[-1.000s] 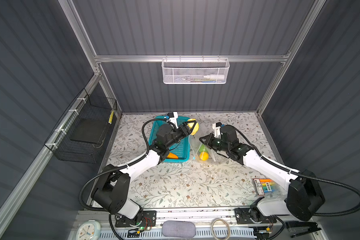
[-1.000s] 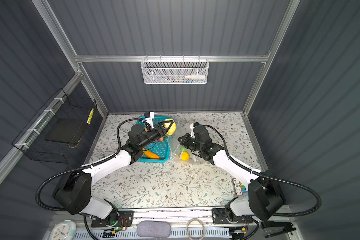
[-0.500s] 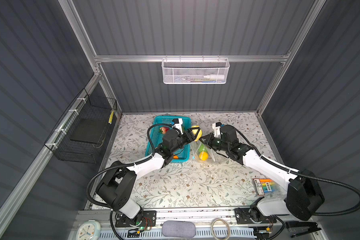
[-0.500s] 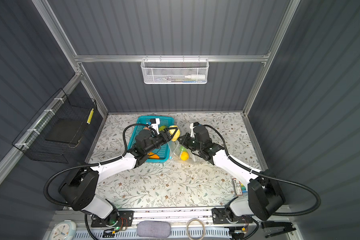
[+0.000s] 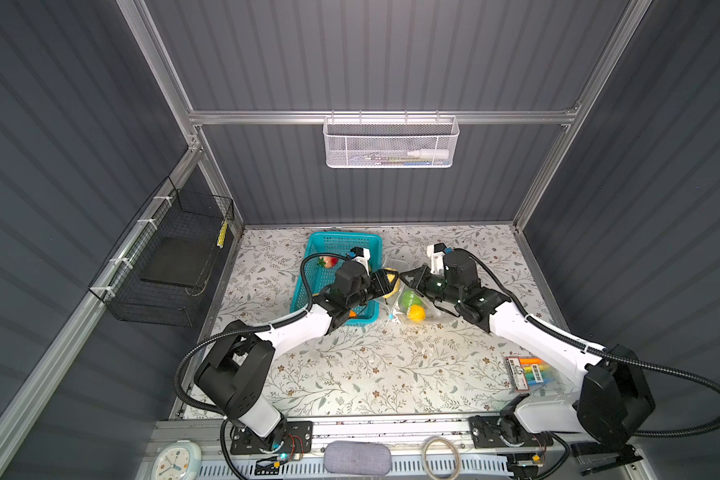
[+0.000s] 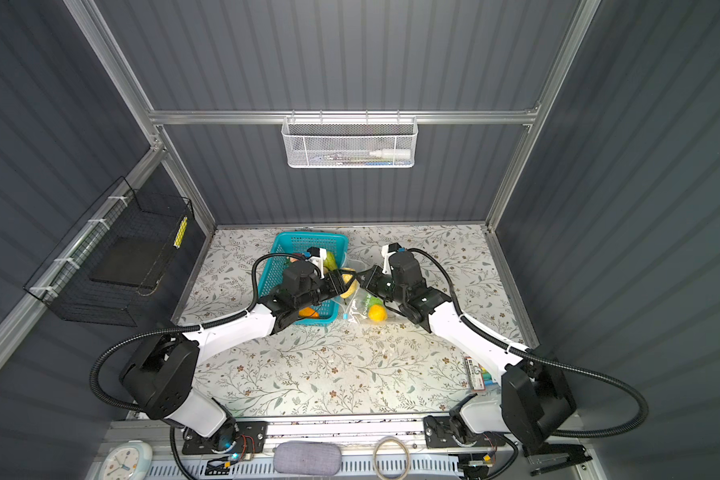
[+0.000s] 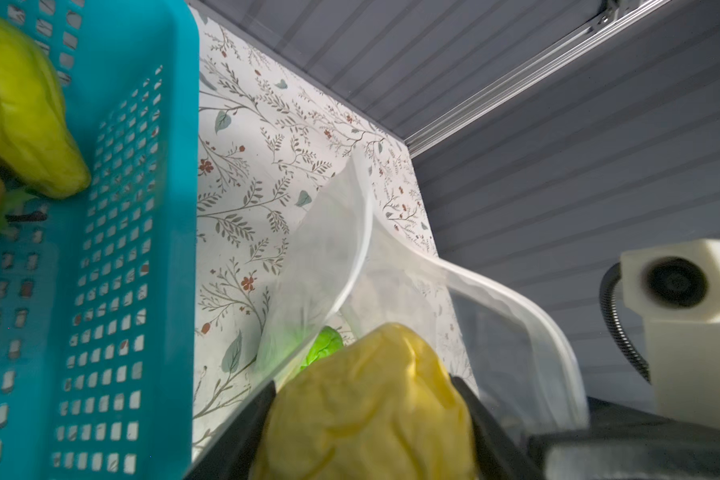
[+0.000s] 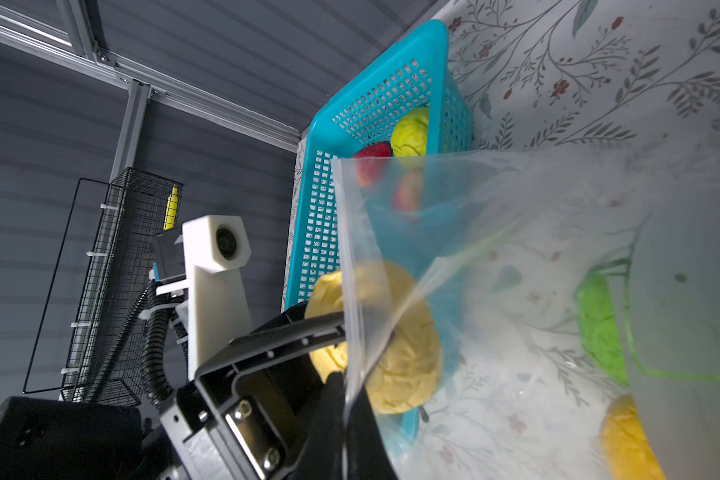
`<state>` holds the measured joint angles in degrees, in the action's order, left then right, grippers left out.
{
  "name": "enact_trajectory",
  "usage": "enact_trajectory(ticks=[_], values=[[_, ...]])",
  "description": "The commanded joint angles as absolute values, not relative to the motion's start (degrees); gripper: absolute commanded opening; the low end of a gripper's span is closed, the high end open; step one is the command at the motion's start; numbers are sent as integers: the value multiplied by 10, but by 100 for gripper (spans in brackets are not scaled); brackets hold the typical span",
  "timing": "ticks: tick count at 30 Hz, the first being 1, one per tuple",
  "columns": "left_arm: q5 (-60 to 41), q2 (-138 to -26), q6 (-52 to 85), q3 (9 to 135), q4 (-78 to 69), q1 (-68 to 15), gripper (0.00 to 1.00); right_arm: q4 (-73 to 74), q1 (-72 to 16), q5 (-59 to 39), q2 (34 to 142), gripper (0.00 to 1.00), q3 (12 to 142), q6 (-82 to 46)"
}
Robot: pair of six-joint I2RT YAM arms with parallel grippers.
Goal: Place the food in the zip-top bag and seal the zipper
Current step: 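Lower the pale yellow fruit into the bag and open the left gripper, then move the left gripper back over the basket toward the orange-yellow squash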
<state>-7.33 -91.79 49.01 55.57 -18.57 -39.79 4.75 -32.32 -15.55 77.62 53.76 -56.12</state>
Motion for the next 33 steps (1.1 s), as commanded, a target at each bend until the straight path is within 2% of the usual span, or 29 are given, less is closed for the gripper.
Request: enact_trajectory(ticks=[1, 6, 11, 21, 22, 23, 24, 33], values=[[-64, -931, 461, 589, -125, -405, 67, 63, -327, -164, 776, 0, 537, -551], [-69, -929, 461, 602, -111, -405, 81, 62, -328, -165, 782, 0, 534, -549], [-85, -922, 448, 630, -85, -405, 88, 57, -328, -164, 784, 0, 533, -544], [-108, -909, 420, 688, -33, -404, 91, 29, -328, -145, 778, 0, 528, -526], [-105, -905, 414, 693, -25, -404, 92, 26, -328, -142, 776, 0, 526, -523], [-100, -898, 404, 699, -16, -404, 99, 24, -327, -138, 774, 0, 524, -522], [-93, -892, 393, 706, -2, -403, 99, 22, -327, -136, 774, 0, 523, -520], [-76, -851, 330, 765, 128, -353, 99, 19, -327, -136, 780, 0, 530, -514]])
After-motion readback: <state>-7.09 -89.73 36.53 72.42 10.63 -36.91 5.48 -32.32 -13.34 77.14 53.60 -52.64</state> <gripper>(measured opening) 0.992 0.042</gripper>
